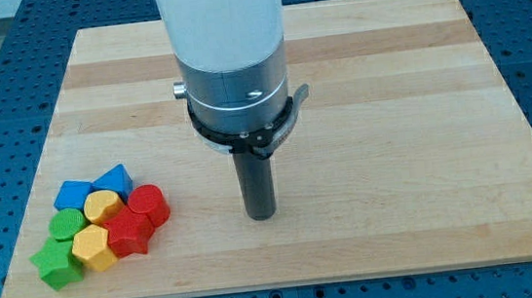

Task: Move the green star to the left of the green circle

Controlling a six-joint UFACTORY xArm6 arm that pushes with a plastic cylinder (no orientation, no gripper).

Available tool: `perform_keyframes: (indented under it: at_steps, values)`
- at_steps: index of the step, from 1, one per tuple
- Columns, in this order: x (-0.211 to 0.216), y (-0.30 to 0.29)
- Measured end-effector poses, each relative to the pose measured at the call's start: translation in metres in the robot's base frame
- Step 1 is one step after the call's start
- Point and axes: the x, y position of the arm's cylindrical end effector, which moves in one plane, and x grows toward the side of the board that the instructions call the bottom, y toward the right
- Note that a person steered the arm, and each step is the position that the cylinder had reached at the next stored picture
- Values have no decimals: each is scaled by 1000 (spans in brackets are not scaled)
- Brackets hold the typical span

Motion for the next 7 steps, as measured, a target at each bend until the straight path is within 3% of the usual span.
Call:
perform_keyframes:
  at_steps: [1, 4, 7]
  values:
    - [52, -45]
    - [70, -71]
    - [71, -149]
